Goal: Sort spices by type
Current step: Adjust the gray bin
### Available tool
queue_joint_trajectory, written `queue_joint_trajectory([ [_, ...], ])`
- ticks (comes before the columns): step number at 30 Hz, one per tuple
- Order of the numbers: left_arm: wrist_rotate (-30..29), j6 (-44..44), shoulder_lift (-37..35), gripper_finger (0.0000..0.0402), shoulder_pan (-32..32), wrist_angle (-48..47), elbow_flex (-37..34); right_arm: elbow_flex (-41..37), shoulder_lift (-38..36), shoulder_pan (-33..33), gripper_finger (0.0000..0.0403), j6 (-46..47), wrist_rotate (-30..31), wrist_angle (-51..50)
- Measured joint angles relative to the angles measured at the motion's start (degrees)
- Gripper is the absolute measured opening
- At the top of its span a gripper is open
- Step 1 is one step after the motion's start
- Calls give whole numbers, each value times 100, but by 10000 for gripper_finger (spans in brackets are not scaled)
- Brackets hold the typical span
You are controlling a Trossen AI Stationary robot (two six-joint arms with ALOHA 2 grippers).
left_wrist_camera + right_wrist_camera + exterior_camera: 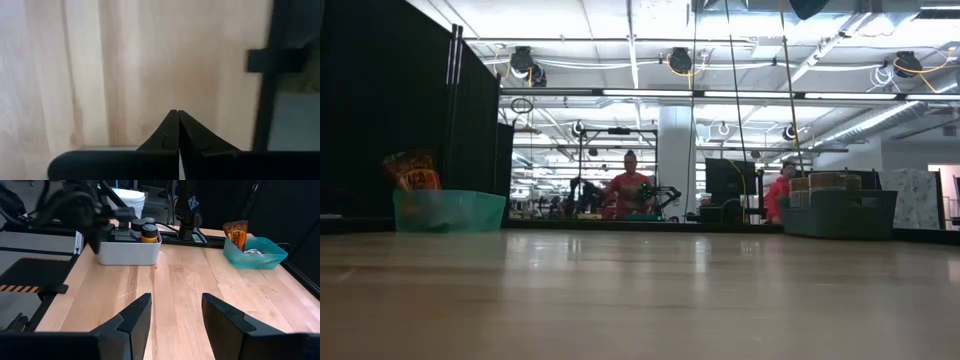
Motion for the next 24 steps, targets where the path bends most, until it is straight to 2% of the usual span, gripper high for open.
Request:
queue_joint_trajectory([
  [10, 715, -164, 2, 0, -76, 123, -591, 0, 0, 1, 160, 8, 0, -4],
  [18, 1025, -569, 7, 0, -387, 94, -602, 0, 0, 1, 160, 13, 26, -46],
  [24, 842, -668, 7, 0, -492, -40, -602, 0, 0, 0, 160, 13, 26, -46],
])
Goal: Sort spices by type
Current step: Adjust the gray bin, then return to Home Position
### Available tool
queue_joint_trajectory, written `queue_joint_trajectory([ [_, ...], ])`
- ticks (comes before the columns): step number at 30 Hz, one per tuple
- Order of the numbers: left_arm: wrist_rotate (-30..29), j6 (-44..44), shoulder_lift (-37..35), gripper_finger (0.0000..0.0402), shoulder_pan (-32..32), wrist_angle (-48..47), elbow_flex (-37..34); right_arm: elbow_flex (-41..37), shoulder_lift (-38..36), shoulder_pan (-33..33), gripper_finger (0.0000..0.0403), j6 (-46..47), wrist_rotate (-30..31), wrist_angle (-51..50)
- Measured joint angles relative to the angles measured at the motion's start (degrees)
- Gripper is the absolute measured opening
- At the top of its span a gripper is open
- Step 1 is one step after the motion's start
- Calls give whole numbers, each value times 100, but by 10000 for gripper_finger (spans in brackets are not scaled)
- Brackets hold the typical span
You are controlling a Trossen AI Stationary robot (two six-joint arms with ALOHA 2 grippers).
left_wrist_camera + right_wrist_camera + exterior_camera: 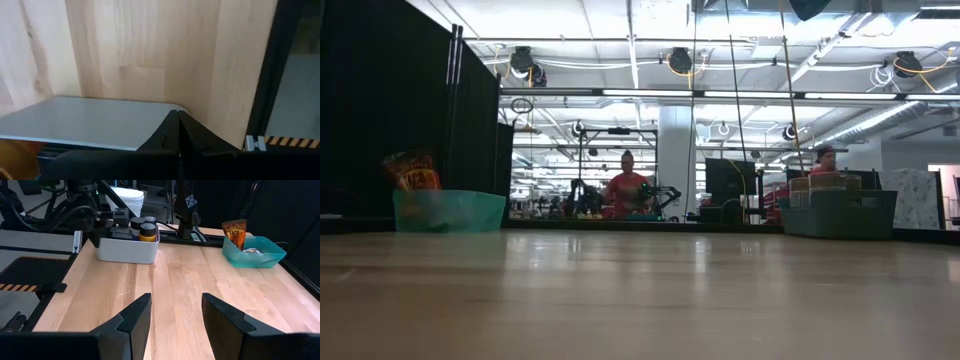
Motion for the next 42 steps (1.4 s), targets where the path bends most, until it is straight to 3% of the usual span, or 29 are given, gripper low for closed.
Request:
queue_joint_trajectory([
  [7, -448, 404, -13, 0, 201, -43, 49, 0, 0, 2, 160, 85, -2, 0],
  [12, -2018, 1716, -322, 0, 363, 239, 277, 0, 0, 0, 160, 13, -70, 28],
  [16, -3207, 3334, -766, 0, 670, 952, 278, 0, 2, -4, 160, -398, -84, 437],
  [18, -3511, 4260, -957, 0, 900, 1399, 274, 0, 2, -42, 160, -805, -197, 798],
  [22, -3307, 6262, -1246, 0, 1485, 2750, 31, 0, 2, -250, 160, -1599, -792, 1600],
  [28, -1900, 7823, -1731, 0, 2444, 4491, -720, 0, 2, -735, 160, -2365, -1906, 2197],
  [33, -1317, 8322, -2438, 0, 3141, 5876, -1974, 0, 2, -1295, 160, -2793, -2494, 2237],
  [37, -1367, 8209, -3263, 0, 3409, 5913, -2783, -1, -80, -1603, 158, -3392, -3023, 2127],
  [42, -1724, 8173, -4582, 0, 3567, 5940, -3780, -2, -479, -1914, 134, -3910, -3104, 1714],
])
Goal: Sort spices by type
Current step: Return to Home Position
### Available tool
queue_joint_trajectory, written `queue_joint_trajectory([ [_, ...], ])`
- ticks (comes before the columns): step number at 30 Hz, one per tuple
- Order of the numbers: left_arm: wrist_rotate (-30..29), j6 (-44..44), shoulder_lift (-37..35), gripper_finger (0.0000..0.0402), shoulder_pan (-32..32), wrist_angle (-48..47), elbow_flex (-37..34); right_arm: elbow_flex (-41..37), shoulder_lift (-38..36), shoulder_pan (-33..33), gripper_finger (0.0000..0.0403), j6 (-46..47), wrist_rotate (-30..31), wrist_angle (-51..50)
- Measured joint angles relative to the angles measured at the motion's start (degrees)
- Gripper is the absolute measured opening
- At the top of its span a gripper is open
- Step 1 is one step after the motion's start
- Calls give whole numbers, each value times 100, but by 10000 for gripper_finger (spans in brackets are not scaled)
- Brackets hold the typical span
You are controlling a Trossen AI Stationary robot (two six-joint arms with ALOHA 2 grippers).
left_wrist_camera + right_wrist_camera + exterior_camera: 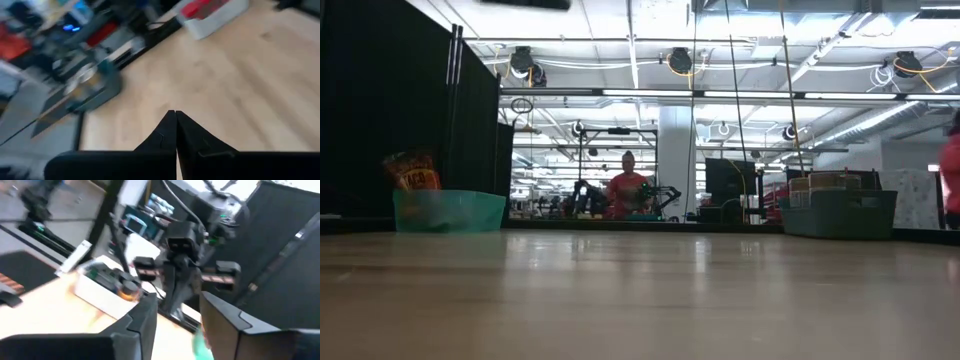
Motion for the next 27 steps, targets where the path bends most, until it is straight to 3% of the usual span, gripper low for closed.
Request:
queue_joint_trajectory([
  [10, -203, -182, -2114, 0, 526, 216, -1625, -65, -879, -722, 75, 121, -1141, -1177],
  [17, 29, -180, -3271, 0, 750, 241, -2268, -933, -1602, -917, 49, 81, -1165, -632],
  [27, 149, -181, -4786, 0, 989, 211, -2806, -2577, -3338, -932, 32, 400, -951, 142],
])
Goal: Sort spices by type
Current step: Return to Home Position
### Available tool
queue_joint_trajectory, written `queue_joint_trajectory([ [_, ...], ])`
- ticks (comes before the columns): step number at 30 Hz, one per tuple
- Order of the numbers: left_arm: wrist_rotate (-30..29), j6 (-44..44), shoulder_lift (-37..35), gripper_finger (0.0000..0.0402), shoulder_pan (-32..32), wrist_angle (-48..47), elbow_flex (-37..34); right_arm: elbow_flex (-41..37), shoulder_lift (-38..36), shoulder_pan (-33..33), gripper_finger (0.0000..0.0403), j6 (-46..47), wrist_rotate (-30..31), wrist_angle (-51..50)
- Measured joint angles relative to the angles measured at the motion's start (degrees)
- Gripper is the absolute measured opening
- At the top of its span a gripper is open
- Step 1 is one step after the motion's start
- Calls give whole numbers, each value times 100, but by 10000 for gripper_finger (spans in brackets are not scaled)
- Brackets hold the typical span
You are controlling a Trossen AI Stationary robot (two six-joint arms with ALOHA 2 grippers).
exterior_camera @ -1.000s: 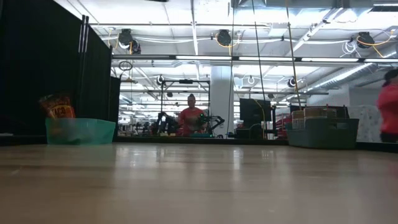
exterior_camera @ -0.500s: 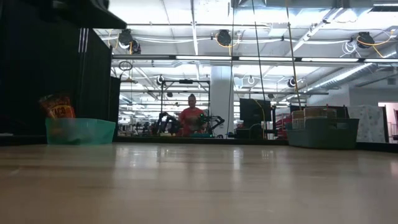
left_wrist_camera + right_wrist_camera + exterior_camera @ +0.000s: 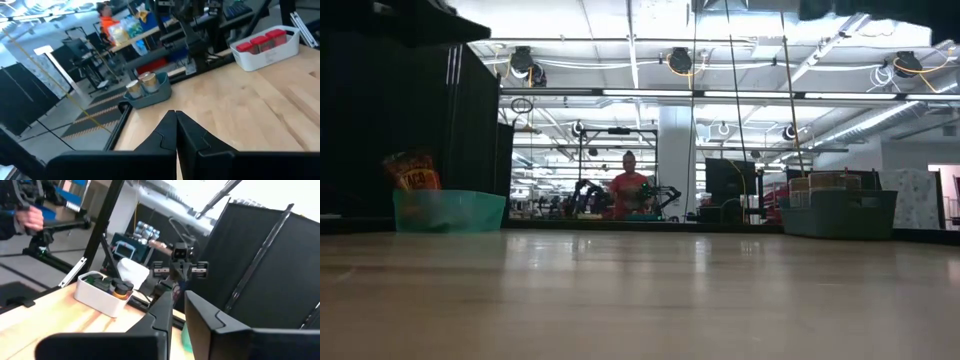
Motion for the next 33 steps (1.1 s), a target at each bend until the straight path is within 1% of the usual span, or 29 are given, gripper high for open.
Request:
queue_joint_trajectory([
  [10, -55, -5, -1530, 0, -1, -32, -825, -1017, -1837, 0, 18, 62, 14, -189],
  [12, -72, -30, -1798, 0, -2, -38, -977, -1148, -2272, 0, 17, 64, 175, -410],
  [14, -108, -150, -1803, 0, -3, -16, -1051, -1224, -2713, 0, 17, 80, 374, -751],
  [16, -131, -309, -1794, 0, -4, -18, -1125, -1275, -3122, 0, 17, 180, 392, -1117],
  [19, -140, -583, -1805, 0, -4, 34, -1338, -1277, -3693, 0, 17, 344, 310, -1784],
  [21, -116, -600, -1805, 0, -4, 211, -1565, -1277, -3970, 2, 17, 412, 207, -2077],
  [22, -73, -601, -1805, 0, -4, 363, -1699, -1283, -4087, 0, 17, 427, 125, -2129],
  [26, 103, -626, -1795, 0, -4, 1164, -2152, -1601, -4087, 4, 17, 572, -478, -1581],
  [28, 177, -757, -1796, 0, -4, 1188, -2147, -1890, -4085, 2, 17, 718, -465, -1342],
  [29, 194, -850, -1796, 0, -4, 1218, -2147, -2053, -4080, 0, 17, 761, -363, -1164],
  [31, 227, -894, -1799, 0, -4, 1441, -2147, -2357, -4084, 0, 17, 837, -287, -815],
  [33, 237, -901, -1798, 0, -4, 1506, -2141, -2331, -4037, -2, 17, 946, -200, -1071],
])
